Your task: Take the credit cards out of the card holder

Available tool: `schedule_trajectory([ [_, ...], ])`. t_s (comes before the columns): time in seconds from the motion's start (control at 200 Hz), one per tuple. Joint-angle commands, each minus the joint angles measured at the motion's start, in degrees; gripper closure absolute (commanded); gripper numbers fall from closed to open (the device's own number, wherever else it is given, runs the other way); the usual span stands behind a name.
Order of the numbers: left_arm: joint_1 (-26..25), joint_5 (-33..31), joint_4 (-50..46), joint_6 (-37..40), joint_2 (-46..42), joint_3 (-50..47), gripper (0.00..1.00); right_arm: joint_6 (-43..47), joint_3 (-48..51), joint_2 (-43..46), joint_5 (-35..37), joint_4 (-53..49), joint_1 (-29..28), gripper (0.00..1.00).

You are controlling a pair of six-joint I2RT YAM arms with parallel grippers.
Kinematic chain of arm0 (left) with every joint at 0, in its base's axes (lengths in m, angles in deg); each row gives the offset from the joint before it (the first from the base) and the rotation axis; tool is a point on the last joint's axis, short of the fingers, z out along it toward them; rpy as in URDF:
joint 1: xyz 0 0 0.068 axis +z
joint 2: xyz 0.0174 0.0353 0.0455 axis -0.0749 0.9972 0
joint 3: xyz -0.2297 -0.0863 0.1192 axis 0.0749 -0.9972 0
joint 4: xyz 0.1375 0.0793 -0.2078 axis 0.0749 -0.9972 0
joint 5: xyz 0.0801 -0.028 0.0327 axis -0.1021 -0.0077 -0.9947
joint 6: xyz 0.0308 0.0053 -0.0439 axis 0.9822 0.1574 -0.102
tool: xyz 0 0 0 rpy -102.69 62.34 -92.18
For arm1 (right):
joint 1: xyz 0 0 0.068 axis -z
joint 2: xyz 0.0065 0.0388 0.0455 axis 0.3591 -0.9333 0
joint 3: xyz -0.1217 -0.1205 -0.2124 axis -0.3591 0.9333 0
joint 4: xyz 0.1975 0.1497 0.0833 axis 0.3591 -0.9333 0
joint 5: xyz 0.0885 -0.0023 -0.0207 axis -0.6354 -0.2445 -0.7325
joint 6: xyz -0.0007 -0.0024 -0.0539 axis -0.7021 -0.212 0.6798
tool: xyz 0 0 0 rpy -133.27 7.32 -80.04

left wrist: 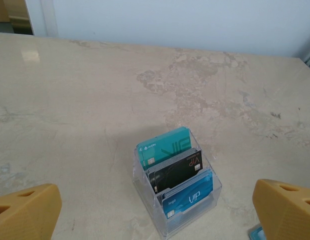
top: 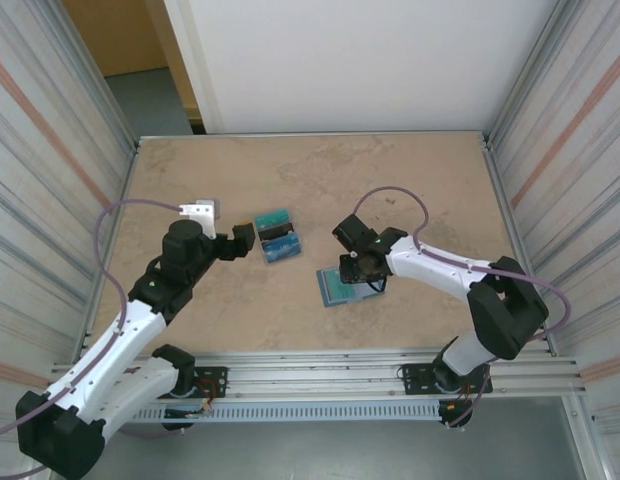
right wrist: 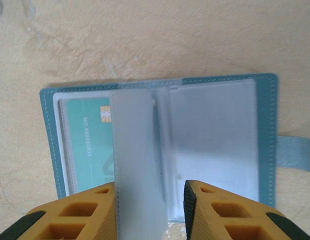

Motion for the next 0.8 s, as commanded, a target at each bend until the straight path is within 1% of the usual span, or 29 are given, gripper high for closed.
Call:
schedule_trajectory([
  [0.0, -2.30, -4.07, -0.79, 2.22, 0.65, 2.23, 0.01, 0.55, 1.61, 2.19, 1.45, -1.96, 1.64, 0.63],
  [0.14, -6.61, -7.52, -0.80, 2.78, 2.65, 3.03, 0.01, 1.57, 3.73, 2.12, 1.59, -0.93, 3.96, 0.64],
  [0.381, -14.39, -12.11, 0.77, 2.28, 7.81, 3.33, 0.01, 3.14, 7.18, 1.75, -1.14, 2.68, 9.30, 0.67],
  [0.616, -21.59, -16.37, 1.94, 0.51, 14.23, 4.52, 0.01, 3.14, 8.56, 0.21, 0.04, 3.12, 9.88, 0.68],
  [0.707, -23.44, -16.38, 3.09, -0.51, 16.19, 4.90, 0.01, 2.92, 8.34, 1.00, 0.29, 2.36, 9.89, 0.69],
  [0.797, -24.55, -14.98, 4.94, -1.41, 18.00, 4.78, 0.01, 3.05, 8.03, 3.44, 0.58, 1.53, 9.87, 0.69],
])
